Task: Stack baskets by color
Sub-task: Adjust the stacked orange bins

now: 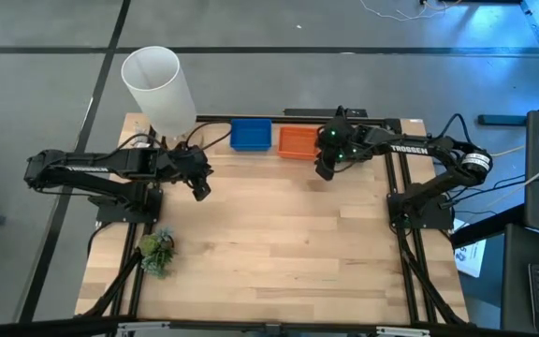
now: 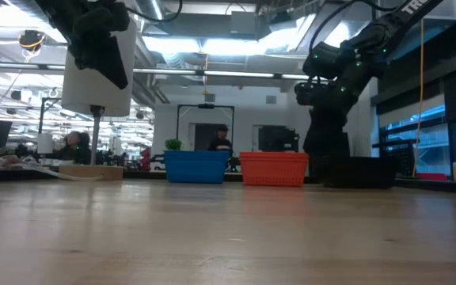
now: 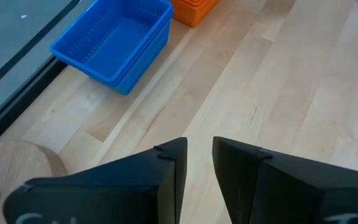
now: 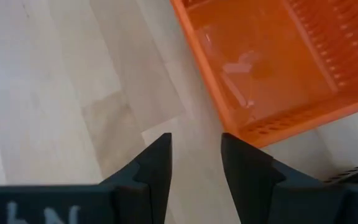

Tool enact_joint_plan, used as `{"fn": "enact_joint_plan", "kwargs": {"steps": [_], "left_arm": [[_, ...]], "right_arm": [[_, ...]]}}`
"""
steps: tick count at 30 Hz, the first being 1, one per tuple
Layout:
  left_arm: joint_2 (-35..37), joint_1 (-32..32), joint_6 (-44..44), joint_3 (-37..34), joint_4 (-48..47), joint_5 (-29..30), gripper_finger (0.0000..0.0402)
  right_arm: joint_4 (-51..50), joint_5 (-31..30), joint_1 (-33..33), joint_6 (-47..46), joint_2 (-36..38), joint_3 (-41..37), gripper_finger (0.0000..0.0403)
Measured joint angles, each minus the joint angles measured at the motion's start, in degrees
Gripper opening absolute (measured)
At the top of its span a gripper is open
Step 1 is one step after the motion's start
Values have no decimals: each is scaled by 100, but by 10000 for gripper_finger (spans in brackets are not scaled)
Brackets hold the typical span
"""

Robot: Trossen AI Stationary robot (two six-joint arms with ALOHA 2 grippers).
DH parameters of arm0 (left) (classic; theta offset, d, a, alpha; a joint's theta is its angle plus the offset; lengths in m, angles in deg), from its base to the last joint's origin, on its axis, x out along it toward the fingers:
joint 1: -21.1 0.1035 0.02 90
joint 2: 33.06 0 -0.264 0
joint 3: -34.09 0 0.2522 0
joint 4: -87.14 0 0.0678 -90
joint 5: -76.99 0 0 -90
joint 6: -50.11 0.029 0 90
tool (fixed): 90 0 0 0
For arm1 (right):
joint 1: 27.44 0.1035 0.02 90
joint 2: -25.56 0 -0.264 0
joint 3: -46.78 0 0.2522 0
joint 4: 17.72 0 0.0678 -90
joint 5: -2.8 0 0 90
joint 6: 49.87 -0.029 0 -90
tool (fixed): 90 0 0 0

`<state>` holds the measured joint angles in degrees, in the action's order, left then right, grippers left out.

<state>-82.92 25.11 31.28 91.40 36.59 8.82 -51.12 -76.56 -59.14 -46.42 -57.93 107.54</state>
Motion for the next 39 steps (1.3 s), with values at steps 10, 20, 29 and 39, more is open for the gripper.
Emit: {"fn": "enact_joint_plan", "kwargs": {"steps": [10, 20, 29, 39], "left_arm": [[0, 0, 4, 0, -2, -2, 69], [0, 0, 4, 0, -4, -34, 69], [0, -2, -11, 2, -5, -1, 69], [0, 0, -6, 2, -2, 11, 69]], "right_arm": [[208, -130, -4, 12, -2, 6, 139], [601, 1336, 441, 132, -271, 889, 139], [-2032, 269, 745, 1009, -2013, 2900, 139], [-2221, 295, 715, 1219, -2690, 3056, 139]]}}
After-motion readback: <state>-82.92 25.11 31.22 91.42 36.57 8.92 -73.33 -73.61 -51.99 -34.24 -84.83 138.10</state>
